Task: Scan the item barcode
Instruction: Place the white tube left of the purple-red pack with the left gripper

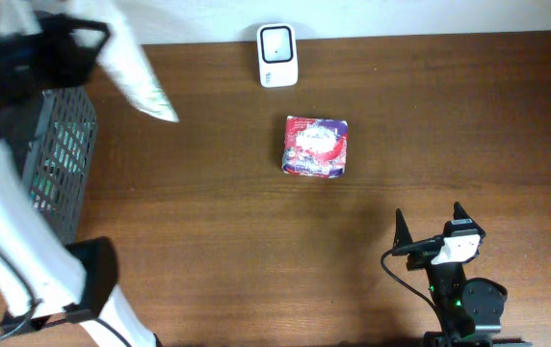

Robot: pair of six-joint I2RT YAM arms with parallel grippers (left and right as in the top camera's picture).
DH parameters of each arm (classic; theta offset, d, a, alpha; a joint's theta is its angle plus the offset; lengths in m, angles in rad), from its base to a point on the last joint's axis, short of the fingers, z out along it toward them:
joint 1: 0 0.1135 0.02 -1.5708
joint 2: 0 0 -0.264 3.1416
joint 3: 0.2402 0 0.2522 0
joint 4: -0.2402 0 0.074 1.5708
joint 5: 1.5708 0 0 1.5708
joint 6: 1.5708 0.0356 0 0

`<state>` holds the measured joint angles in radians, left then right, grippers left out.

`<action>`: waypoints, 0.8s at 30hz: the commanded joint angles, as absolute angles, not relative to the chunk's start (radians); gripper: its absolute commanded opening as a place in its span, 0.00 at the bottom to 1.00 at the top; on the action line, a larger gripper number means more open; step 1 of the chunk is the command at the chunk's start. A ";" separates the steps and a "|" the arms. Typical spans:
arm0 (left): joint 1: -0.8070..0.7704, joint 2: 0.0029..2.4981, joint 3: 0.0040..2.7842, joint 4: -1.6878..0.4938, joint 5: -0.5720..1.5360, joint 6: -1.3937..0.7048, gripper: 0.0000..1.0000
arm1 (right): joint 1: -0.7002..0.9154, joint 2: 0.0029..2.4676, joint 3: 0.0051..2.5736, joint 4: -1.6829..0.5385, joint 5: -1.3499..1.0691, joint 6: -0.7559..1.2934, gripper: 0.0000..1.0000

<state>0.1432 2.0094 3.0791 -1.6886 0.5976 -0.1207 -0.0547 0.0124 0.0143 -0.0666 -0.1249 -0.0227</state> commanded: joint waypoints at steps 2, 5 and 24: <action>-0.233 2.013 2.743 -1.680 0.080 -0.224 0.00 | -0.059 0.006 0.006 -0.068 -0.120 -0.019 0.98; -0.399 2.043 2.337 -1.464 -0.002 -0.260 0.00 | -0.059 0.006 0.006 -0.068 -0.120 -0.019 0.99; -0.579 1.916 1.618 -0.493 0.131 -0.518 0.67 | -0.059 0.006 0.006 -0.068 -0.120 -0.019 0.99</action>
